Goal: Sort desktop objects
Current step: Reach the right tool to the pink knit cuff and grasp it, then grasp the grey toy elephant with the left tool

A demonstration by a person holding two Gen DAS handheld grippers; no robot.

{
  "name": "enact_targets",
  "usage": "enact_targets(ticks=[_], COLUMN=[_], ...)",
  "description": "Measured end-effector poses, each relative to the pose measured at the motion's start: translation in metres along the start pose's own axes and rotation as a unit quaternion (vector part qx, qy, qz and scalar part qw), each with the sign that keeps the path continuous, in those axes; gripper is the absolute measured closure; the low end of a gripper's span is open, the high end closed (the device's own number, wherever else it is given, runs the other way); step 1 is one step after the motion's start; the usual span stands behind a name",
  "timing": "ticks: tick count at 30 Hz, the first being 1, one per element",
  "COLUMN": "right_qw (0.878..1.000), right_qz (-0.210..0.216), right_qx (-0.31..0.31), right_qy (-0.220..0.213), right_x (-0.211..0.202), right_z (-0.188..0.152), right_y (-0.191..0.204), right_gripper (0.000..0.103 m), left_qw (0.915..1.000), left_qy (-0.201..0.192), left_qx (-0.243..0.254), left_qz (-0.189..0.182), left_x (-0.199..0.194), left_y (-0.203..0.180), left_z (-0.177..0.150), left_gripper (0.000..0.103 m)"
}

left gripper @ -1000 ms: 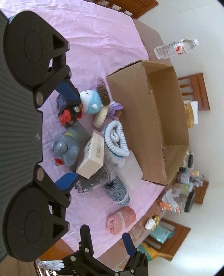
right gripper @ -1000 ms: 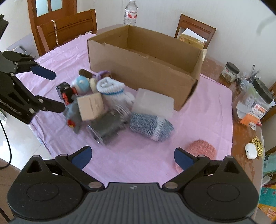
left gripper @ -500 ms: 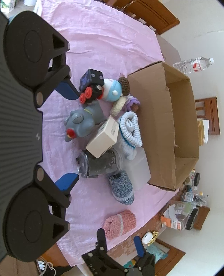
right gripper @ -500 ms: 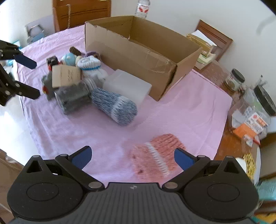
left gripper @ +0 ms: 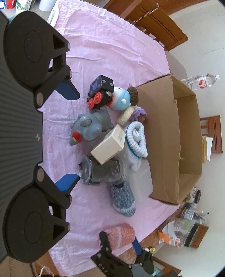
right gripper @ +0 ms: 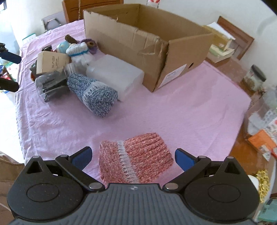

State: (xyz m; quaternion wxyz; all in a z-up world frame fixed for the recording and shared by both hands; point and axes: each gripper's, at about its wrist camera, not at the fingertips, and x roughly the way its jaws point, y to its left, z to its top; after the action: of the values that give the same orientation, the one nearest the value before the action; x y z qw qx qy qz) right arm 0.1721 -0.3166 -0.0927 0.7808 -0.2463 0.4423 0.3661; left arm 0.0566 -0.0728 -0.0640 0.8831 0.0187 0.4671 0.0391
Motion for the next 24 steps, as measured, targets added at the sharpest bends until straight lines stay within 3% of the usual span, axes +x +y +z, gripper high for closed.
enact_targets(ticks=[3, 9, 24], right_qw=[1.0, 0.999, 0.999], right_qz=[0.019, 0.024, 0.027], right_qx=[-0.005, -0.022, -0.012], right_qy=[0.007, 0.024, 0.03], right_x=[0.005, 0.009, 0.012], right_z=[0.0, 0.0, -0.002], right_y=[-0.002, 0.0, -0.002], right_gripper=[0.001, 0.015, 0.016], left_qw=[1.0, 0.9996, 0.9996], left_qy=[-0.004, -0.009, -0.019], left_qx=[-0.003, 0.009, -0.014], left_qz=[0.006, 0.024, 0.015], left_x=[0.009, 0.02, 0.041], left_y=[0.002, 0.005, 0.014], left_z=[0.0, -0.004, 0.004], left_gripper=[0.011, 0.012, 0.046])
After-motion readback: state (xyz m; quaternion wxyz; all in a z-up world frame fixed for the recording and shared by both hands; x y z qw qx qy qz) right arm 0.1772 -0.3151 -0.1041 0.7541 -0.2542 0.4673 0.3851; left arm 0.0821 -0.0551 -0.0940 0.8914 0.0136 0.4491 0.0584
